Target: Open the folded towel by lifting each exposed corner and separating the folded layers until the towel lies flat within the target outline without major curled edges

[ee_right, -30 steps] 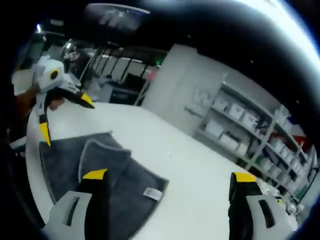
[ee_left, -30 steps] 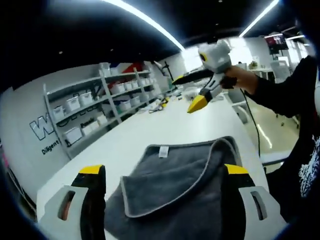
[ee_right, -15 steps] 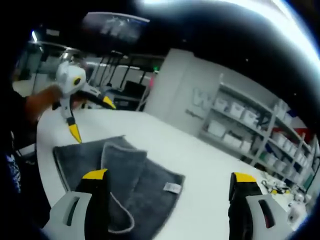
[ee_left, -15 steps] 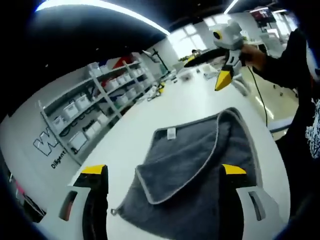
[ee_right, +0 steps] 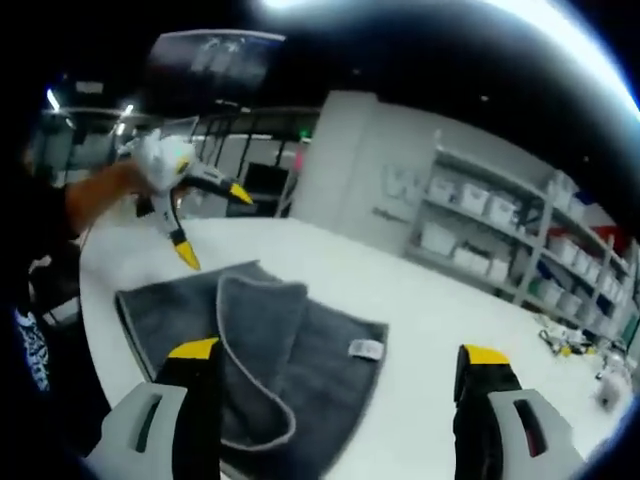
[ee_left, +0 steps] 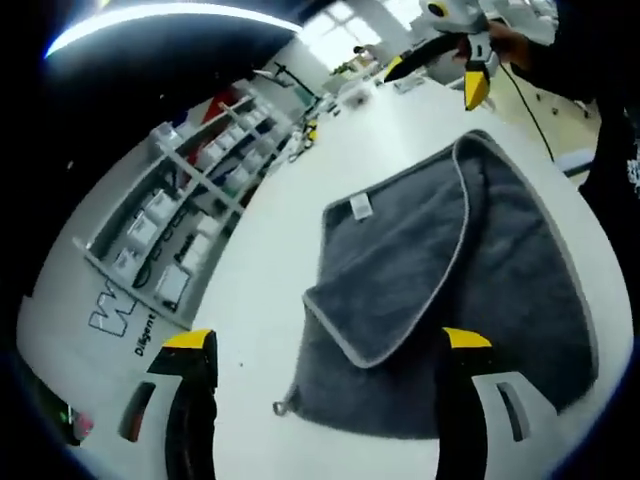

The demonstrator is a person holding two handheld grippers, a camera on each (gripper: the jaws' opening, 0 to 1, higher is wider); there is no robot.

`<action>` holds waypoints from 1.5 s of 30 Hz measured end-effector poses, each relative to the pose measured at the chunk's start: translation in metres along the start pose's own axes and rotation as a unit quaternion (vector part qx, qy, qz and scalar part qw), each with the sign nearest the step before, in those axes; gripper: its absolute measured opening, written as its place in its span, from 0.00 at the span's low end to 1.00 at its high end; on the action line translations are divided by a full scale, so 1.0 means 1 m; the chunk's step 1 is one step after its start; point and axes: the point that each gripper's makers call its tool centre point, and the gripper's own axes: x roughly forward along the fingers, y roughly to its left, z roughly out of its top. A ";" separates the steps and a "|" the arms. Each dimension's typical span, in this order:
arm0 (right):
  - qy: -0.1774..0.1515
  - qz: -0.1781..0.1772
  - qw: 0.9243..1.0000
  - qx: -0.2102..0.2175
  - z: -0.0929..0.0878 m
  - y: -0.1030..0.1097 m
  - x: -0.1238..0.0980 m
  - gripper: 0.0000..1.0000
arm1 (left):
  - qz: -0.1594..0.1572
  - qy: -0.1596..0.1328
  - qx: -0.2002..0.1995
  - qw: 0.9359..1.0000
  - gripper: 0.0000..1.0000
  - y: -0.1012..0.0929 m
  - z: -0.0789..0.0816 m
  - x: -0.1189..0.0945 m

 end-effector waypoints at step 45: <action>0.048 0.079 0.990 0.104 -0.063 0.053 0.015 0.55 | -0.095 0.083 0.141 0.982 0.38 -0.027 -0.035 0.056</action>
